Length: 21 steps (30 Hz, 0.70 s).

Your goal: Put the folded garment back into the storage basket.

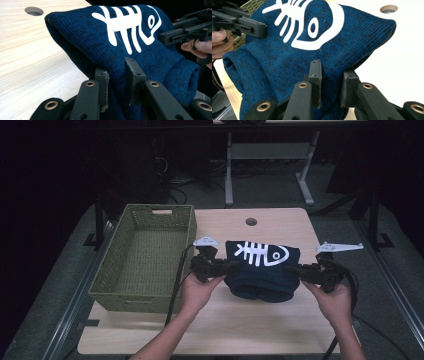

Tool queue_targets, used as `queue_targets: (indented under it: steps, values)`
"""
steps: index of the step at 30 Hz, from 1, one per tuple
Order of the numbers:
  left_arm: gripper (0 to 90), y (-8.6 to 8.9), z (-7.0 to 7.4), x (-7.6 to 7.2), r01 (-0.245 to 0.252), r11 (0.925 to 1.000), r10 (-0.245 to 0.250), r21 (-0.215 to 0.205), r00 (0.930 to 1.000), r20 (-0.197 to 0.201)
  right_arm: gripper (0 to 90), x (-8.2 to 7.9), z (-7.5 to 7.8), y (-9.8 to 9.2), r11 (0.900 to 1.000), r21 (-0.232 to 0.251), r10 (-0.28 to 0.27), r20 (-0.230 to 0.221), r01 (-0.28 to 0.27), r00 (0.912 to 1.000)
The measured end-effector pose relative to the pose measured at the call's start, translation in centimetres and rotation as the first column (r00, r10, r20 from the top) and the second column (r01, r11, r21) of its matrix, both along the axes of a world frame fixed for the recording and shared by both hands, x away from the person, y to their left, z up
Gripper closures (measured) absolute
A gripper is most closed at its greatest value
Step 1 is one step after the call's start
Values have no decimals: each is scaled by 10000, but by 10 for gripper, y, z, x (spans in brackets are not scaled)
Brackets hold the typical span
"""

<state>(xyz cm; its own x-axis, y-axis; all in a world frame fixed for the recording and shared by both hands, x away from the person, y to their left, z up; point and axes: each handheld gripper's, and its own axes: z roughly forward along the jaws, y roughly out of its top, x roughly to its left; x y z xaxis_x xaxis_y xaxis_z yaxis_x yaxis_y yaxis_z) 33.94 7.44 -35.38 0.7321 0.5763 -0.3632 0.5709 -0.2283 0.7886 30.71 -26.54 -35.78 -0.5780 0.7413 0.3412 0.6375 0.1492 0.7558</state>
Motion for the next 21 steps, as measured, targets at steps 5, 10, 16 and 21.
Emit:
queue_targets:
  steps: [5,10,16,21]
  values:
    - [739,6,7,1,0,10000,0,26,10000,67,743,2,3,5,10000,62,58,71,-58,10000]
    - [740,13,10,2,-53,10000,53,24,9999,155,743,4,8,11,9999,122,98,146,-99,9998]
    - [739,22,14,3,-183,9998,182,22,9995,244,743,7,13,20,9998,108,174,234,-176,9996]
    - [739,31,17,3,-318,9995,317,19,9991,270,743,10,16,29,9996,85,267,261,-269,9993]
